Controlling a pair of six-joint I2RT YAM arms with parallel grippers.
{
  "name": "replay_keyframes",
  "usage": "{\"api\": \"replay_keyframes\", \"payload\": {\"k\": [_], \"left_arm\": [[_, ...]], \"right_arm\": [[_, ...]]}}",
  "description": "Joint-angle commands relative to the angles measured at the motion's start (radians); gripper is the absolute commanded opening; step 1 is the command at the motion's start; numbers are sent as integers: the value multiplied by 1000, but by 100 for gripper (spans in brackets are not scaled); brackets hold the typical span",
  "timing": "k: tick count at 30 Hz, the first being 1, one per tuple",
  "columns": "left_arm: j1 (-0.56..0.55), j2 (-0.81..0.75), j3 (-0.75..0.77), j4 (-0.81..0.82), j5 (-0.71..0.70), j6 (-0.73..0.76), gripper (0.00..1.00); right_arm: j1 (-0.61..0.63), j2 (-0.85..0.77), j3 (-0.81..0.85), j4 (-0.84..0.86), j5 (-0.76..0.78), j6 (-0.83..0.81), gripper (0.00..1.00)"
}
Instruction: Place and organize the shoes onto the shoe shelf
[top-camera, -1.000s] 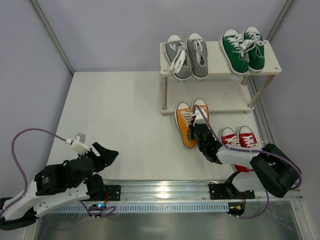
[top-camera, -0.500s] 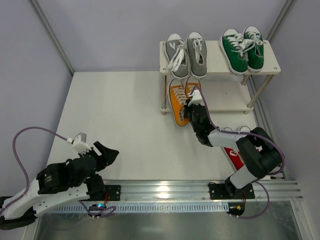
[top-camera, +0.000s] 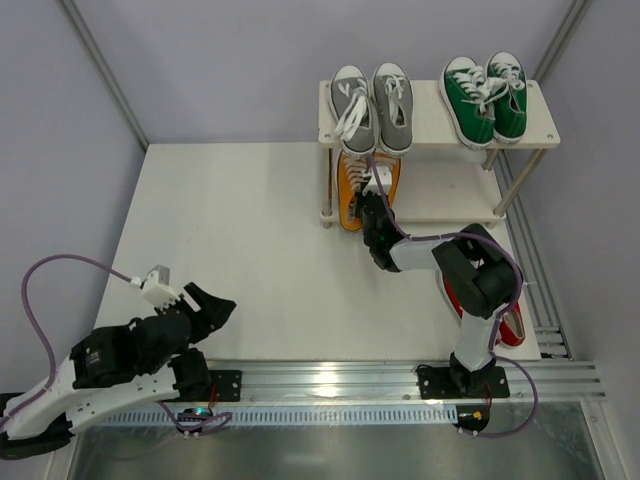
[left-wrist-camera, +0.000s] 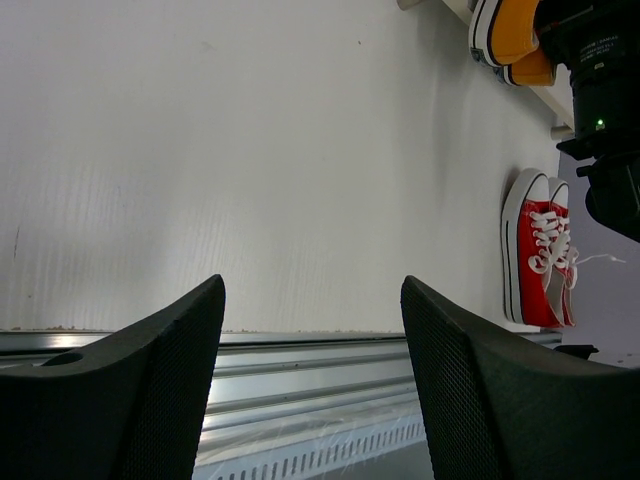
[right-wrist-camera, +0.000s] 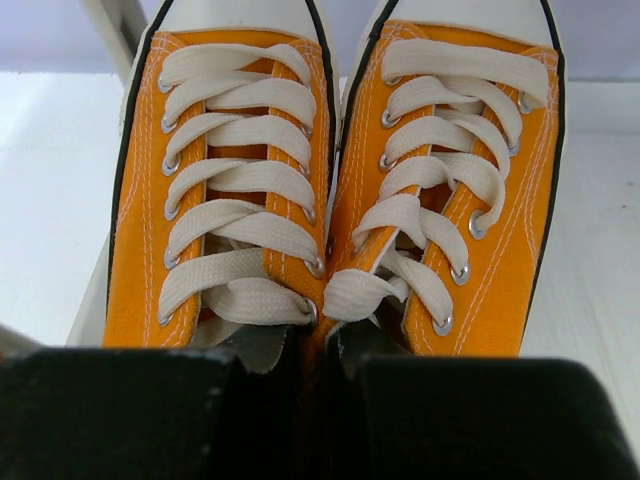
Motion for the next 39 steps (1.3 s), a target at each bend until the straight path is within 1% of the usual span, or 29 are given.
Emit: {"api": "replay_keyframes", "payload": {"k": [1,6,10,22,23,25,26,28,29,31,33,37,38,39], "left_arm": [[-1,7,38,-17,-29,-30,70],[-1,18,32,0,-24,-28,70],[-1,26,32,9,-19,-28,70],[-1,15,4,44,-10,-28,70],[-1,15,3,47,-9,-28,70],[-1,17,1,52,-6,-28,71],[-1,18,3,52,-6,-28,71],[-1,18,3,52,-4,-28,72],[-1,18,3,53,-6,-27,72],[-1,13,1,52,-7,-27,72],[-1,10,1,53,-7,-27,72],[-1,7,0,65,-12,-19,73],[-1,9,-2,85,-12,-11,73],[-1,10,-8,99,-10,7,74]], "right_arm": [[-9,-36,96,274,88,-37,4],[-9,-31,125,225,82,-29,4],[-9,-30,114,205,76,0,4],[-9,-93,-19,186,48,66,5],[-9,-97,-30,187,30,69,19],[-7,-114,-51,208,6,74,35],[-4,-120,-68,238,-2,71,45],[-4,-137,-76,240,-4,71,54],[-1,-143,-90,257,-13,68,65],[1,-169,-102,269,-14,65,76],[8,-198,-130,277,-11,55,83],[48,-318,-229,300,45,16,84],[60,-396,-272,286,58,-4,84],[95,-437,-294,266,76,-20,84]]}}
